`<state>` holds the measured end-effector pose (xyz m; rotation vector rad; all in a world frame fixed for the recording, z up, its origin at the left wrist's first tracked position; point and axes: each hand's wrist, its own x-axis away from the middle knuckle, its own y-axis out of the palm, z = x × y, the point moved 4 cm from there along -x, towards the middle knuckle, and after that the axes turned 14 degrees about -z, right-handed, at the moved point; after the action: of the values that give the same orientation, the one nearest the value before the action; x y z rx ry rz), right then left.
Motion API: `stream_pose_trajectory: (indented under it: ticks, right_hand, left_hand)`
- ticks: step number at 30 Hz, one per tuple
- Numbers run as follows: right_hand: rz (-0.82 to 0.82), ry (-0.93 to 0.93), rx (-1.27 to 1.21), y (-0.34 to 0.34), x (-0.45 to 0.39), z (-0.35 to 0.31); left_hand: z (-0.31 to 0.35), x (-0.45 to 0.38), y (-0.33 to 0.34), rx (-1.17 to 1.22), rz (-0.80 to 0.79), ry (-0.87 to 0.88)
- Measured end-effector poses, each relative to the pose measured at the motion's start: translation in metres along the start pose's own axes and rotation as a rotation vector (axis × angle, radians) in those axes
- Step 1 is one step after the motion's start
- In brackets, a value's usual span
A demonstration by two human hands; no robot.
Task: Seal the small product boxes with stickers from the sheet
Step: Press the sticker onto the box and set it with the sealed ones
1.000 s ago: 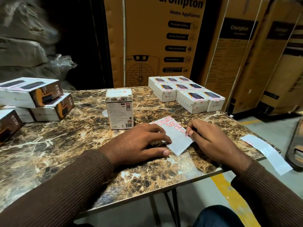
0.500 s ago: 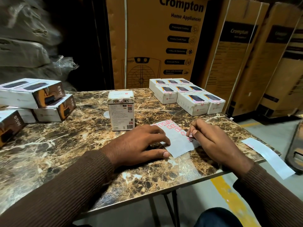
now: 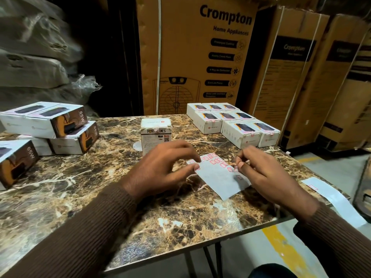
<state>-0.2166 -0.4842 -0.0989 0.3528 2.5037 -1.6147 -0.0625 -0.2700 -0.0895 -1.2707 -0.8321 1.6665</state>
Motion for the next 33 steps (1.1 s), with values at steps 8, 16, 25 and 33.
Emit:
stream_pose_trajectory:
  ticks: [8,16,25,33]
  right_hand:
    - [0.085,-0.137,-0.09,-0.009,-0.04,-0.059]
    - [0.104,-0.26,-0.053,0.005,-0.1,-0.126]
    - [0.094,-0.166,0.102,0.028,-0.142,-0.138]
    - [0.144,-0.132,0.167,0.034,-0.143,-0.138]
  left_hand:
    - [-0.024,0.028,-0.06,-0.119,0.454,-0.215]
    - [-0.052,0.039,-0.058,0.008,0.325,-0.35]
    - [-0.063,0.039,-0.056,0.062,0.379,-0.397]
    - [-0.063,0.037,-0.055,0.036,0.393,-0.418]
